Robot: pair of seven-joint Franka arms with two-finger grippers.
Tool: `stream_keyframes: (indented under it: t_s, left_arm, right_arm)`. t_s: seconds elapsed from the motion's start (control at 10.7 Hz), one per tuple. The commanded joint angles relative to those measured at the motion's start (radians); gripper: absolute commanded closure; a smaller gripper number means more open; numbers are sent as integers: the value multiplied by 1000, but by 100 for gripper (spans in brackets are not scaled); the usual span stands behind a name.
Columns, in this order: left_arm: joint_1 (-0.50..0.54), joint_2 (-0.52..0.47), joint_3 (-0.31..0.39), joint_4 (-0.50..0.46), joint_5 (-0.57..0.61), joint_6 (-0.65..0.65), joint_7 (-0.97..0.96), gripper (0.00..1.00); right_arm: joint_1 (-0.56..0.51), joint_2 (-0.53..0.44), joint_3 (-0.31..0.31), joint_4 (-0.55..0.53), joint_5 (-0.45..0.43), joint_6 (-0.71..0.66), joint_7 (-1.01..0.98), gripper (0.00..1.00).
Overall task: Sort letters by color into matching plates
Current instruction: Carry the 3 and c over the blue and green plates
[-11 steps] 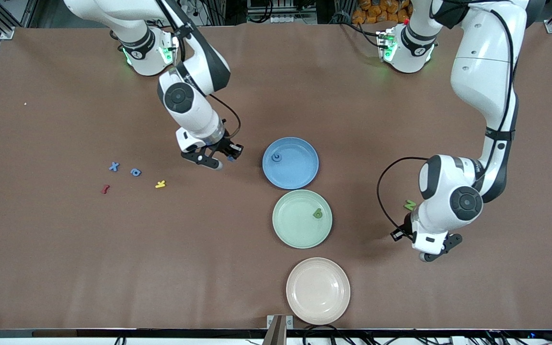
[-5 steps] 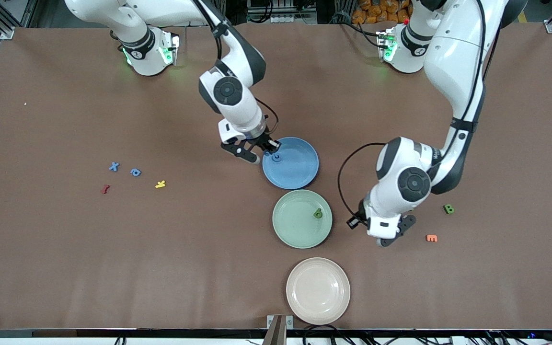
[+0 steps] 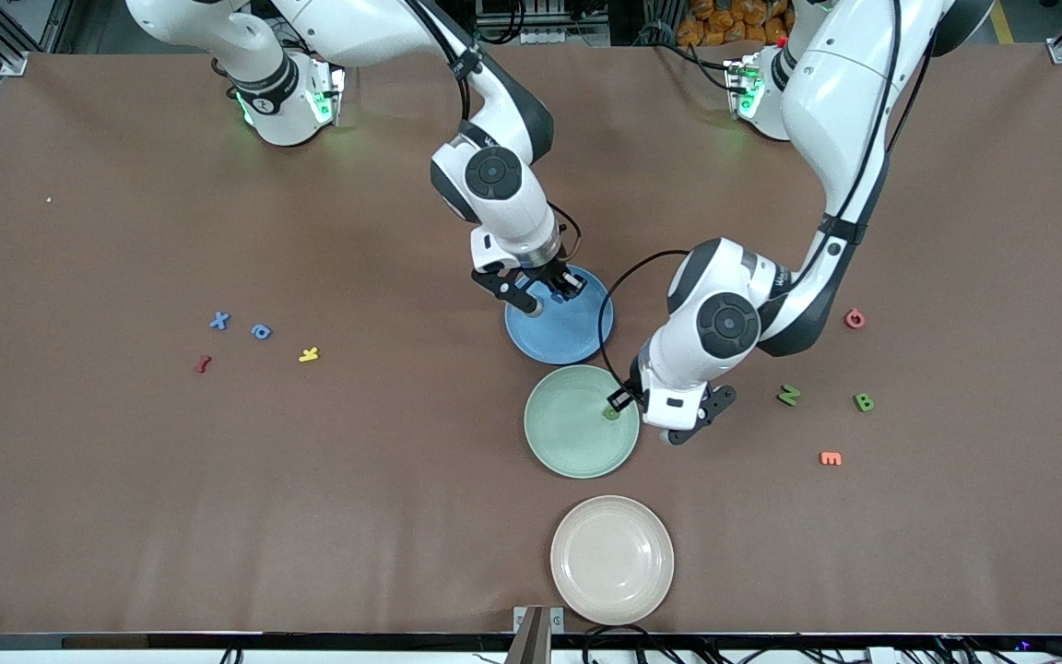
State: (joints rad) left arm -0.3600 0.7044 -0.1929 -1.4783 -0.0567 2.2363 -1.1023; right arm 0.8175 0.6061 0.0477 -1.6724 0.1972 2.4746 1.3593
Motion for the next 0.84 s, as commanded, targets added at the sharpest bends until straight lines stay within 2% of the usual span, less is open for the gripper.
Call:
stream_keyframes:
  t_s: [0.0, 0.09, 0.37, 0.47, 0.56, 0.66, 0.75]
  left_arm:
    - [-13, -3, 1, -8, -2, 39, -31, 100]
    - [-13, -2, 6, -2, -2, 58, -37, 100]
    - [-42, 38, 12, 38, 0, 165, -155, 100]
    - [-48, 44, 12, 38, 1, 202, -184, 90]
    - [-47, 44, 13, 38, 5, 215, -177, 31]
    - [-50, 44, 24, 38, 23, 217, -160, 0]
    - [-51, 41, 29, 35, 70, 215, -148, 0]
  right_arm:
    - [8, 46, -9, 60, -22, -16, 44, 27]
    - [8, 44, -9, 60, -25, -17, 43, 0]
    - [3, 32, -17, 57, -32, -23, 38, 0]
    - [-1, 29, -22, 56, -30, -32, 31, 0]
    - [-9, 15, -23, 53, -35, -61, 11, 0]
    - [-32, -8, -23, 48, -36, -116, -33, 0]
    - [-53, -40, -23, 28, -36, -181, -96, 0]
